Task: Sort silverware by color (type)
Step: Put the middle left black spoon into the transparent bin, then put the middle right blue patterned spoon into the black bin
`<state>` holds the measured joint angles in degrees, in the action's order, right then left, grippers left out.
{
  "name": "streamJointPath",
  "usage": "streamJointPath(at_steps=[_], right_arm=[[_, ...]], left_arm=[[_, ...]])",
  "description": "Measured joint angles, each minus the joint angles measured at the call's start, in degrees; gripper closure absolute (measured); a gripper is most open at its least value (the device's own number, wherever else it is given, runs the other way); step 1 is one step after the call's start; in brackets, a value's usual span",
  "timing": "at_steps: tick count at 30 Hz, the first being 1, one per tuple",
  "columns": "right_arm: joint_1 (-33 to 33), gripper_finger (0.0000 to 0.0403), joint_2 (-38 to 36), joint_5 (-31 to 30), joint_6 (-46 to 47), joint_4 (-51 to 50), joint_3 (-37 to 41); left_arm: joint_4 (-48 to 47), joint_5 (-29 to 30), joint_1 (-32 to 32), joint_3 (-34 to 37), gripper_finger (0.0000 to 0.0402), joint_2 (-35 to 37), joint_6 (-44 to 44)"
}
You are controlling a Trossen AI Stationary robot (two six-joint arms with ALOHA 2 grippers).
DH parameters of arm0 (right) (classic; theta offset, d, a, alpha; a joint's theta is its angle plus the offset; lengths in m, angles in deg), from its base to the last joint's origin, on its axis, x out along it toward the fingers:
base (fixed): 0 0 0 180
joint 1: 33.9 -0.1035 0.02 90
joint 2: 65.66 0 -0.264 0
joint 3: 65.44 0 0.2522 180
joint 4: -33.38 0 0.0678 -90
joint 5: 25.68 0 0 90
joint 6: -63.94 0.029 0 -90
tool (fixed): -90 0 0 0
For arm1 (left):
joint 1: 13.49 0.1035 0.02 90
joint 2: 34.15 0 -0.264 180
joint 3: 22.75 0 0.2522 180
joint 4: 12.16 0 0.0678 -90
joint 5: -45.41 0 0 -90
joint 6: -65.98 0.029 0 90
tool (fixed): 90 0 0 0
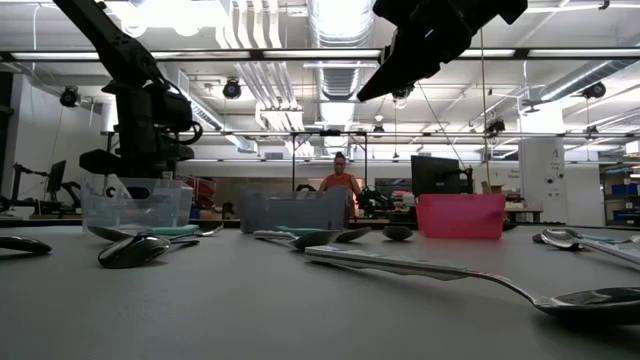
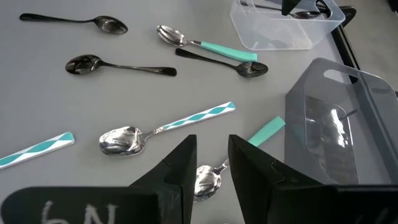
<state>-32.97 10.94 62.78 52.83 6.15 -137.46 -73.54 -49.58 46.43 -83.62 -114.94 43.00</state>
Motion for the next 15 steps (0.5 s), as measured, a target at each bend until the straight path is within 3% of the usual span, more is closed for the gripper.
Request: streamJointPath(at_steps=[9,15], right_arm=[[0.0,0.0319,0.0,0.0,0.1,0.0,0.0],[0.0,0.0319,0.0,0.0,2.5,0.8,0.0]], left_arm=[[-0.2,0.0,0.0,0.0,0.037,0.4,0.9],[-2.5,0.0,-3.2,0.0,0.037,7.7,4.9]])
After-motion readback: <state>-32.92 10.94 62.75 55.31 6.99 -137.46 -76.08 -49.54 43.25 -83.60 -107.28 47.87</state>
